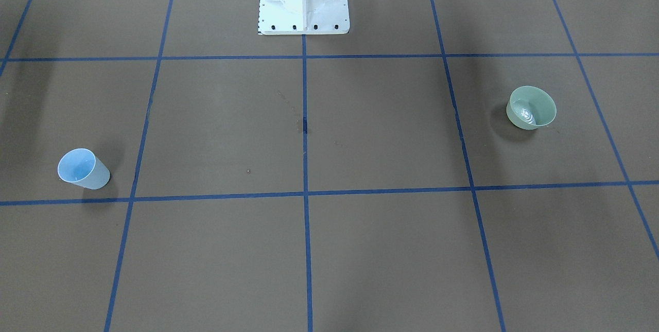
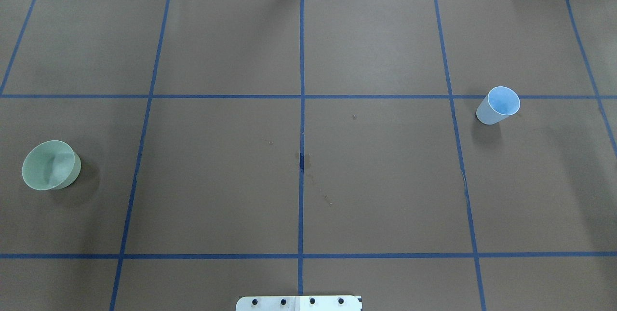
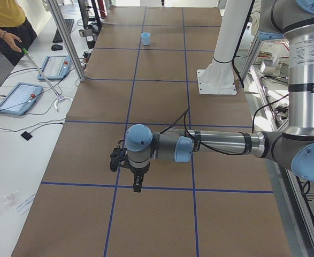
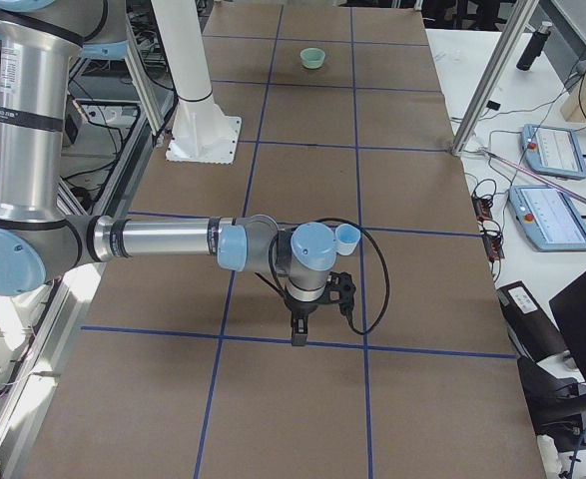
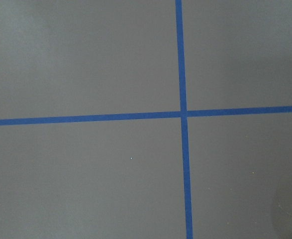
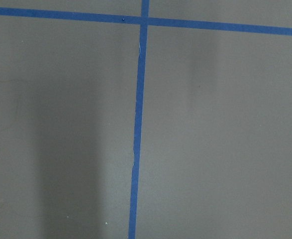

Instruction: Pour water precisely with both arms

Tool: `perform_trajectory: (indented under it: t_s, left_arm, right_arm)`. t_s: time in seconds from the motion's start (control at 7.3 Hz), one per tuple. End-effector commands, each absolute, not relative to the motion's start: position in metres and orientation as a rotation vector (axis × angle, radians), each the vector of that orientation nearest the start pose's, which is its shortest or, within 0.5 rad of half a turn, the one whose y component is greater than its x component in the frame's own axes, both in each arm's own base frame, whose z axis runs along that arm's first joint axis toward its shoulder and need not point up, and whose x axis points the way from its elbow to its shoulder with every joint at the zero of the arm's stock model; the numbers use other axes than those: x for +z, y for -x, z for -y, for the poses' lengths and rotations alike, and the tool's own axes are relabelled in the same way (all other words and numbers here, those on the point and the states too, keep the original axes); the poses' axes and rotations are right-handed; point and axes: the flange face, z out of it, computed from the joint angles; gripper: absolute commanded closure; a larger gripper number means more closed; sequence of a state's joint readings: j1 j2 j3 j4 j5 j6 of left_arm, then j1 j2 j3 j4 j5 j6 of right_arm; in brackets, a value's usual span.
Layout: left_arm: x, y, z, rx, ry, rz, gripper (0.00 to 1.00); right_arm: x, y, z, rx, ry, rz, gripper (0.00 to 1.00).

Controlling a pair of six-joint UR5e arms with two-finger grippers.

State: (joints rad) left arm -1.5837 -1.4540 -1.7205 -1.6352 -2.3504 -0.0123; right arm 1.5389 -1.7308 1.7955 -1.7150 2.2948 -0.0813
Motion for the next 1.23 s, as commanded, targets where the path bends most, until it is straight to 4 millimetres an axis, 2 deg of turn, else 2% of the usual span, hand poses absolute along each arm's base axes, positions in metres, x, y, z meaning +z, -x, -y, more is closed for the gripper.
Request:
perform_trajectory:
  t_s: [0.0, 0.55, 0.82, 1.1]
  left_arm:
    - [0.624, 0.069, 0.447, 0.020, -0.106, -0.780, 0.00]
    - [0.613, 0.068, 0.451, 0.027, -0.127, -0.775, 0.00]
    - [0.599, 0.067, 0.464, 0.042, -0.162, -0.775, 0.00]
    - [0.597, 0.067, 0.481, 0.062, -0.212, -0.773, 0.00]
  right_arm:
    - [0.637, -0.054, 0.421, -0.081, 0.054, 0.725, 0.00]
    - [0.628, -0.053, 0.424, -0.088, 0.035, 0.734, 0.00]
    - [0.607, -0.052, 0.447, -0.103, -0.008, 0.734, 0.00]
    - [0.598, -0.049, 0.457, -0.119, -0.030, 0.758, 0.00]
